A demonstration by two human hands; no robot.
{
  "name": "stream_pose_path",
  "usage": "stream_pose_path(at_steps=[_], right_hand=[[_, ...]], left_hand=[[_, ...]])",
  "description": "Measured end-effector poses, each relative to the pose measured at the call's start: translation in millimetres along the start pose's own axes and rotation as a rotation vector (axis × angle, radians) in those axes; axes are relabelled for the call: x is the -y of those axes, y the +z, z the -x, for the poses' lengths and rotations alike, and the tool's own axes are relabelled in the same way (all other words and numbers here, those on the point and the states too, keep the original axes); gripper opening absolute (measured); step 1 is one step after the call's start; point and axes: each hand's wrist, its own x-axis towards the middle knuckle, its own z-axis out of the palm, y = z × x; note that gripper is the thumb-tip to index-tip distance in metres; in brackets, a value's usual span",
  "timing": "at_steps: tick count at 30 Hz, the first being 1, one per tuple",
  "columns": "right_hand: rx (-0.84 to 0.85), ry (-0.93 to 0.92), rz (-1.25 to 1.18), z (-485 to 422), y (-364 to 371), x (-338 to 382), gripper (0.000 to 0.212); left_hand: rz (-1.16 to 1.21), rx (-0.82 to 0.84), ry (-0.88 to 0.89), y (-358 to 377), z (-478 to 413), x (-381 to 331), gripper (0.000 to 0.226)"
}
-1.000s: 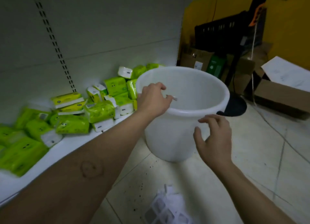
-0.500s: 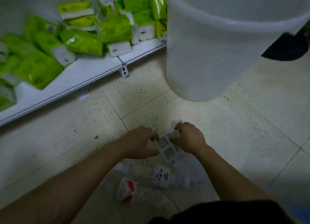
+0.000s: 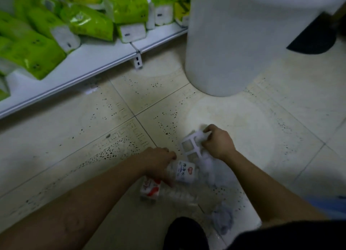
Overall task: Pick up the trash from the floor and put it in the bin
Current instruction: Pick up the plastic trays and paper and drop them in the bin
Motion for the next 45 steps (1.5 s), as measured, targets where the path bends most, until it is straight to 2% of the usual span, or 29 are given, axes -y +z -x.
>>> stream_pose_path(at_steps=[4,7,11,14,16,21,26,32,37,39,40,42,44,45], right_hand=[[0.077,-0.054,-0.110,20.7,-19.8,1.3,0.010],[0.100,0.001,-0.158,30.6,-36.2,3.5,0.027],[0.000,0.029,-0.281,34.2,-66.7,15.6,0.020],[-0.202,0.003,-0.370,29.8,-100.1,32.9,0.019],[-0.273,-0.038,-0.461,27.6,-124.1,48.1,0.012],[-0.255,-0.193,-0.536,28.8,-168.8,81.5,0.010],[-0.214,-0.243,-0.505,34.6,-191.1,104.1,0.010],[-0.379,-0.349,-0.457,52.9,-246.8,131.0,0.007],[-0.582,-0.401,-0.635,55.0,-327.5,143.4,0.008],[-0.696,-0.299,-0.727,42.8,-356.3,141.3,0.009],[-0.691,-0.236,-0.784,35.4,-367.5,138.7,0.011],[-0.540,-0.119,-0.885,23.6,-379.7,132.7,0.023],[-0.409,-0.004,-0.761,10.4,-382.2,119.7,0.036],[-0.410,0.031,-0.661,3.9,-382.3,111.0,0.040]], left_hand=[[0.057,0.008,0.029,-9.6,-4.5,-5.4,0.081],[0.138,0.004,0.075,-31.1,3.7,-4.4,0.083],[0.276,-0.049,0.112,-79.9,25.1,5.6,0.077],[0.377,-0.202,0.129,-125.8,43.5,13.4,0.065],[0.463,-0.311,0.139,-155.7,57.3,16.0,0.061],[0.580,-0.545,0.178,-212.1,81.7,12.3,0.063],[0.699,-0.756,0.200,-243.8,95.2,-3.7,0.059],[0.808,-1.041,0.248,-291.0,101.4,-40.8,0.063],[0.895,-1.244,0.189,-352.1,93.4,-83.9,0.072],[0.933,-1.195,0.155,-378.7,84.3,-99.0,0.079],[0.986,-1.125,0.141,-390.2,79.0,-106.3,0.079],[1.122,-0.942,0.103,-408.2,71.4,-119.8,0.069],[1.151,-0.809,0.087,-420.6,63.6,-128.1,0.052],[1.112,-0.780,0.088,-423.8,58.4,-130.7,0.046]])
